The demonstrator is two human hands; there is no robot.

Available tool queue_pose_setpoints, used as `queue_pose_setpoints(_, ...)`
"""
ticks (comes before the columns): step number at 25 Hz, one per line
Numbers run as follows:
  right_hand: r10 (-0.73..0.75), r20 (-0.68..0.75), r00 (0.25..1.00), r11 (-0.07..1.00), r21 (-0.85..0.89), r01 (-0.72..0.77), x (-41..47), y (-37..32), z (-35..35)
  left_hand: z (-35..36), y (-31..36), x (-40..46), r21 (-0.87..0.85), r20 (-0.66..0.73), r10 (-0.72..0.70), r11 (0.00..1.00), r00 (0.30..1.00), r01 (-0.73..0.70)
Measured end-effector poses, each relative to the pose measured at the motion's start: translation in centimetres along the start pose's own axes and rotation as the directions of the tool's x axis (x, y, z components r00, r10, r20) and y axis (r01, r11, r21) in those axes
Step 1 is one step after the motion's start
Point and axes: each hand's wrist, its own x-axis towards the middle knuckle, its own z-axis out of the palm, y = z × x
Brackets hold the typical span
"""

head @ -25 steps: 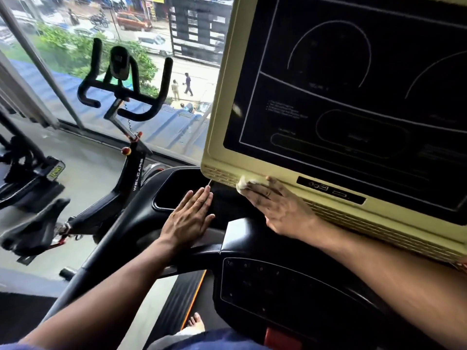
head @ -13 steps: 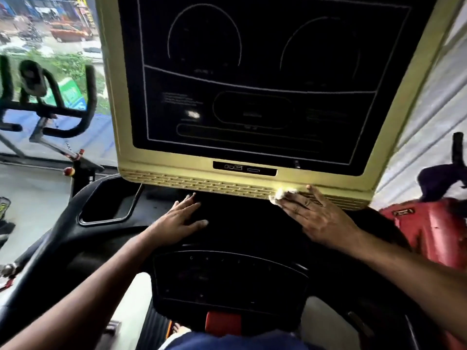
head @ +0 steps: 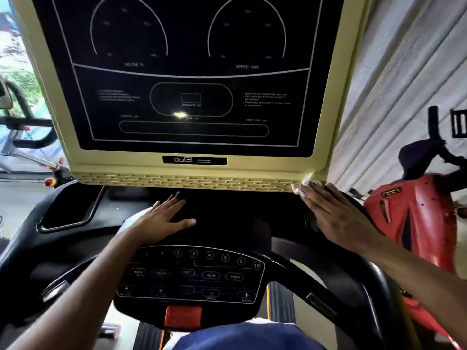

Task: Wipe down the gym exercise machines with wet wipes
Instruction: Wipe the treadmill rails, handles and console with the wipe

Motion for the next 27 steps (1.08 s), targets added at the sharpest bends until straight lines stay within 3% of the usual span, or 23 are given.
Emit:
queue_pose_setpoints(2, 0.074, -0.120, 0.990, 0.995, 0.080, -0.064, 1.3, 0.6, -1.0, 0.6, 0.1, -0.3, 0.001, -0.155, 0.046, 0.999, 0.987, -0.046)
queue_pose_setpoints(3, 0.102, -0.163, 0.981, 0.992, 0.090, -0.088, 2.5, 1.3, -1.8, 0.8, 0.9, -0.6, 0.017, -0.327, 0.132, 0.991, 0.936, -0.134)
queue_pose_setpoints(4, 0.122, -0.180, 0.976, 0.990, 0.086, -0.108, 3.8, 2.1, -2.8, 0.7, 1.9, -0.7, 0.088, -0.512, 0.247, 0.968, 0.823, -0.236)
queue_pose_setpoints(5, 0.127, -0.173, 0.977, 0.991, 0.069, -0.116, 5.0, 3.0, -3.7, 0.3, 3.0, -0.5, 0.214, -0.649, 0.369, 0.928, 0.665, -0.306)
queue_pose_setpoints(6, 0.122, -0.156, 0.980, 0.992, 0.051, -0.115, 5.9, 3.8, -4.3, -0.3, 4.1, 0.3, 0.343, -0.723, 0.465, 0.884, 0.511, -0.318)
queue_pose_setpoints(7, 0.121, -0.146, 0.982, 0.992, 0.036, -0.117, 6.5, 4.2, -4.6, -1.4, 5.4, 1.3, 0.413, -0.756, 0.496, 0.868, 0.427, -0.278)
queue_pose_setpoints(8, 0.126, -0.141, 0.982, 0.992, 0.018, -0.125, 6.9, 4.3, -4.4, -2.9, 6.8, 2.2, 0.421, -0.784, 0.475, 0.880, 0.399, -0.221)
queue_pose_setpoints(11, 0.136, -0.127, 0.983, 0.988, -0.051, -0.143, 6.8, 3.1, -3.0, -6.2, 8.7, 5.3, 0.383, -0.822, 0.382, 0.920, 0.421, -0.088)
queue_pose_setpoints(13, 0.069, -0.098, 0.993, 0.992, -0.097, -0.079, 6.6, 2.2, -2.3, -7.0, 9.0, 6.6, 0.408, -0.810, 0.370, 0.913, 0.455, -0.016)
queue_pose_setpoints(17, -0.060, -0.110, 0.992, 0.982, -0.185, 0.039, 7.1, 4.1, -3.1, -7.5, 9.4, 7.7, 0.432, -0.827, 0.386, 0.902, 0.409, 0.024)
queue_pose_setpoints(22, 0.075, -0.244, 0.967, 0.942, -0.302, -0.149, 14.8, 9.6, -8.5, -7.2, 9.3, 7.9, 0.438, -0.840, 0.400, 0.899, 0.367, 0.025)
queue_pose_setpoints(25, 0.137, -0.327, 0.935, 0.923, -0.300, -0.240, 20.5, 12.9, -13.2, -10.2, 10.1, 7.7, 0.461, -0.847, 0.437, 0.887, 0.302, 0.011)
queue_pose_setpoints(27, 0.172, -0.375, 0.911, 0.922, -0.264, -0.282, 23.2, 14.1, -15.3, -12.4, 10.7, 7.7, 0.448, -0.851, 0.422, 0.894, 0.313, 0.013)
